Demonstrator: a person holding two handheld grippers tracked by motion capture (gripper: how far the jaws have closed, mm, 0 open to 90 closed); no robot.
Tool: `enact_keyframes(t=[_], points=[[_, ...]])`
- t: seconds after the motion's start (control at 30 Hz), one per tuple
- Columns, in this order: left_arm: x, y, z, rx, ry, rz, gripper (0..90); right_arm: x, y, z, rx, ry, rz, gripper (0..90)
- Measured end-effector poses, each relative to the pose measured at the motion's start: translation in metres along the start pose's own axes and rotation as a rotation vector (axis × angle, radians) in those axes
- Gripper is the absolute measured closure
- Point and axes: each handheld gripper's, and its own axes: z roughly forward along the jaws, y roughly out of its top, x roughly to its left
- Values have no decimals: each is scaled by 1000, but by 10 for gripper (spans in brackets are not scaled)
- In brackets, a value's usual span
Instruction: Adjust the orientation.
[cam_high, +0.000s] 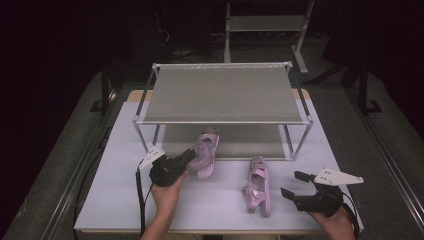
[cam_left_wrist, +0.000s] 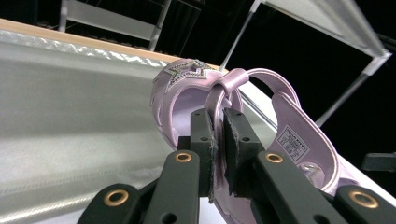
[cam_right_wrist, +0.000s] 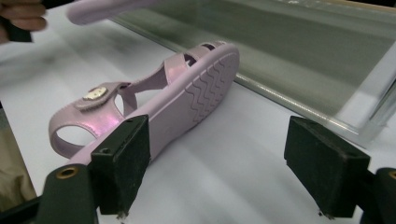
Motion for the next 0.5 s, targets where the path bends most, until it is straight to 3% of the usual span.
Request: enact_keyframes(t=[0.33, 0.5], points=[[7, 2, 30, -17, 82, 14, 833, -1, 1, 1, -4, 7, 0, 220], [9, 7, 41, -42, 98, 20, 833, -2, 0, 1, -6, 10, 6, 220]])
